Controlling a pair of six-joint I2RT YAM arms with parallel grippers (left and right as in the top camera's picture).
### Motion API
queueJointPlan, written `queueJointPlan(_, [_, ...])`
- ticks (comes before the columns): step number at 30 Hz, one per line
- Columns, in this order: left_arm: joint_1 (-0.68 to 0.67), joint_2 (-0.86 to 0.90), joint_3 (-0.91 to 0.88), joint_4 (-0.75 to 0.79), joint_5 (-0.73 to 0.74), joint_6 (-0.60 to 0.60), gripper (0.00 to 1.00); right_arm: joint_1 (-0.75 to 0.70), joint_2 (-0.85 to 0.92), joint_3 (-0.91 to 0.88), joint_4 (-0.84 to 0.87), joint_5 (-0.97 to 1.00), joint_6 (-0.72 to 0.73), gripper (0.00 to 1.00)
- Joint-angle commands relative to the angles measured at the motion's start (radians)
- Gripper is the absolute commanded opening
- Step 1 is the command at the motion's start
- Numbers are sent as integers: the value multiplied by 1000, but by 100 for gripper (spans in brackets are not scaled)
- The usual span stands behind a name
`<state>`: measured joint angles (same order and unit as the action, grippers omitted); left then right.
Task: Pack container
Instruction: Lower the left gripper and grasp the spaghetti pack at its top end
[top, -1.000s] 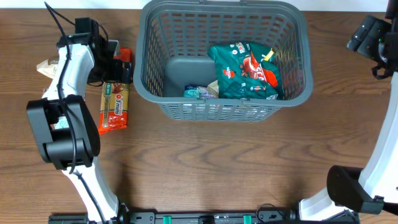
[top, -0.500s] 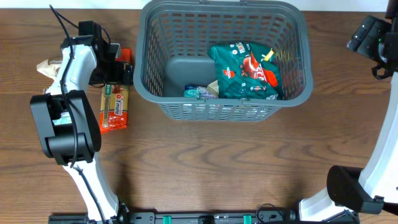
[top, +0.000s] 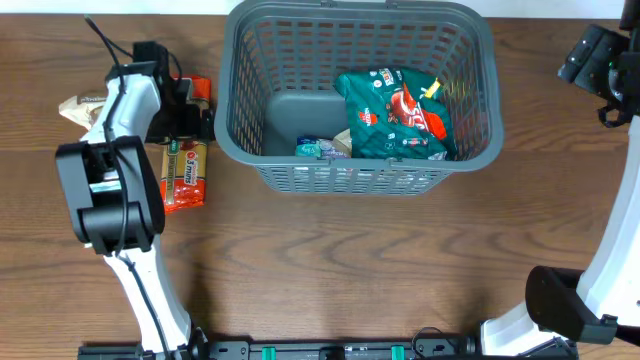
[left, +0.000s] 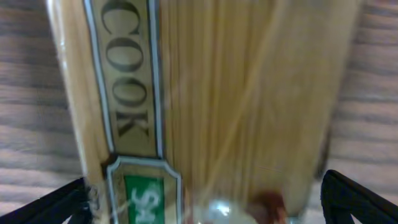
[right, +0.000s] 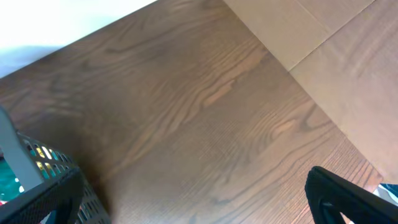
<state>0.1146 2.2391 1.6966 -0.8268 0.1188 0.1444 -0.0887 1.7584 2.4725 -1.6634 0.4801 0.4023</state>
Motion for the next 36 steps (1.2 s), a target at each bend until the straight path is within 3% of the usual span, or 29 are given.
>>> queueJointPlan(1, [2, 13, 21, 18, -8, -74, 99, -3, -6, 10, -2, 17, 12, 99])
queueJointPlan(8, [2, 13, 21, 53, -34, -142, 99, -3, -6, 10, -2, 17, 12, 99])
queueJointPlan(25, [2, 13, 21, 23, -22, -105, 99, -3, -6, 10, -2, 17, 12, 99])
queueJointPlan(26, [2, 13, 21, 20, -23, -87, 91, -3, -6, 10, -2, 17, 12, 99])
queueJointPlan(27, [2, 13, 20, 16, -22, -69, 77, -3, -6, 10, -2, 17, 12, 99])
queueJointPlan(28, [2, 13, 20, 8, -23, -53, 56, -3, -6, 10, -2, 17, 12, 99])
queueJointPlan(29, [2, 13, 20, 2, -23, -43, 41, -3, -6, 10, -2, 17, 12, 99])
queueJointPlan(32, [2, 13, 20, -10, -23, -40, 14, -3, -6, 10, -2, 17, 12, 99])
queueJointPlan(33, [2, 13, 20, -14, -23, -40, 7, -3, -6, 10, -2, 17, 12, 99])
queueJointPlan(36, [2, 13, 20, -20, -23, -41, 6, -3, -6, 10, -2, 17, 12, 99])
